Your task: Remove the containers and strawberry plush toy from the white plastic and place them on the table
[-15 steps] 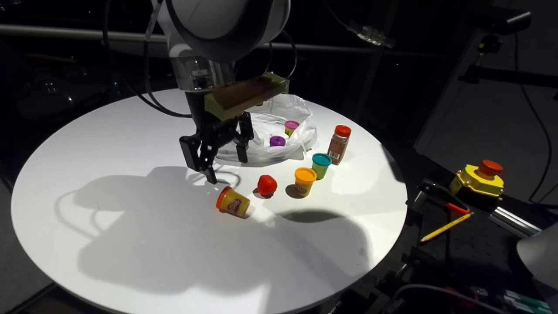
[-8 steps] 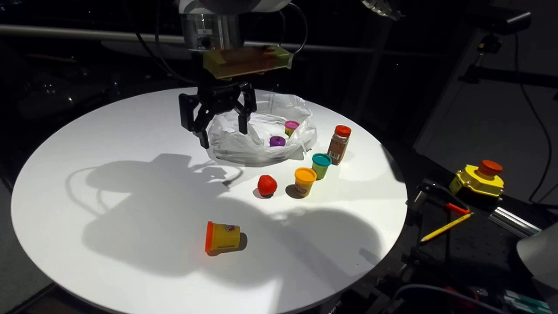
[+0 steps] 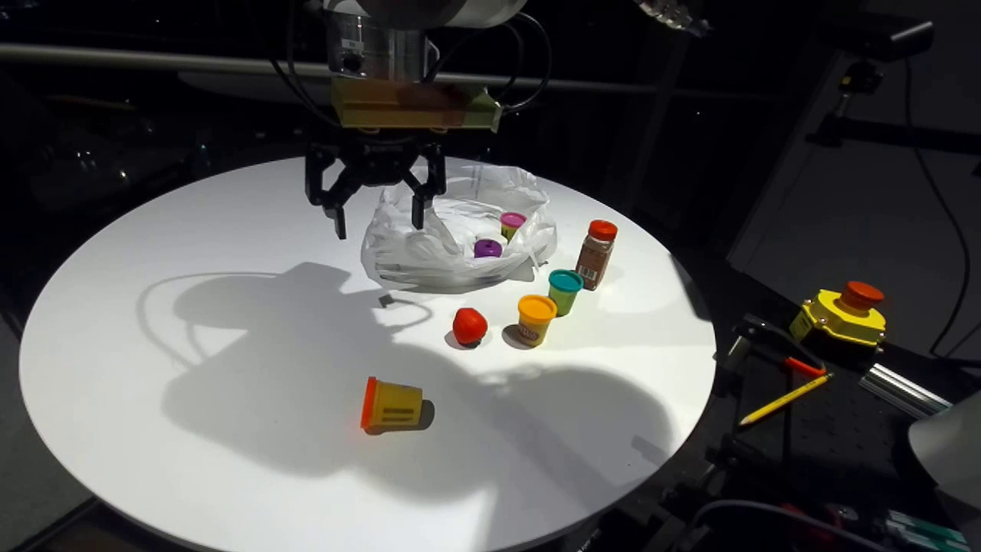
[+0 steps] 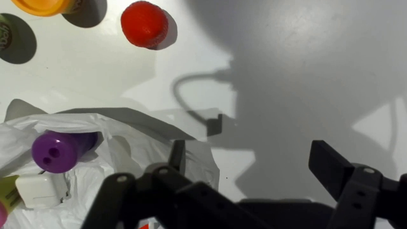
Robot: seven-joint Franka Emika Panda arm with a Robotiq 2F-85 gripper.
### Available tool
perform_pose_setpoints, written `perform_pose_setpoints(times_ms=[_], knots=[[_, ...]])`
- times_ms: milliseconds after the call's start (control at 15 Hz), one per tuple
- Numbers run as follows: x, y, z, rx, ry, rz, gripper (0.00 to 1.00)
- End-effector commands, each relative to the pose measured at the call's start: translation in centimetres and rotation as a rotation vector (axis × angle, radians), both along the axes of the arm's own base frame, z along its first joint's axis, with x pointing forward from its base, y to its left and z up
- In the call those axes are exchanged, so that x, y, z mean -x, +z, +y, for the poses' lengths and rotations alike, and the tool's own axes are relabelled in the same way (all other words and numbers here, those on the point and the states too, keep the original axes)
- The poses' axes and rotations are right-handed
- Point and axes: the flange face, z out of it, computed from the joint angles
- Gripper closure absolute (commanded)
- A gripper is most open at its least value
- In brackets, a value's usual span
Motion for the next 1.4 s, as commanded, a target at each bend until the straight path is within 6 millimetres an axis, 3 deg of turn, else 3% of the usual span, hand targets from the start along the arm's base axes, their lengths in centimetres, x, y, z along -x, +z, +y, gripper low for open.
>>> perform_pose_setpoints(times_ms=[0, 133, 267, 467, 533, 667, 867, 1067, 1333], knots=[[1.1, 2.4, -7.7, 0.025, -0.130, -0.028, 0.00], [1.5, 3.1, -12.4, 0.033, -0.192, -0.034, 0.00], [2.2, 4.0, -18.5, 0.034, -0.269, -0.053, 0.00], [3.8, 6.6, -26.7, 0.011, -0.326, -0.099, 0.00], [4.0, 6.9, -29.0, 0.006, -0.339, -0.113, 0.00], [4.3, 7.9, -31.5, -0.026, -0.345, -0.133, 0.00], [3.9, 8.1, -33.4, -0.075, -0.337, -0.151, 0.00], [3.1, 7.8, -32.0, -0.110, -0.295, -0.151, 0.00], [1.6, 7.0, -28.4, -0.103, -0.237, -0.115, 0.00]])
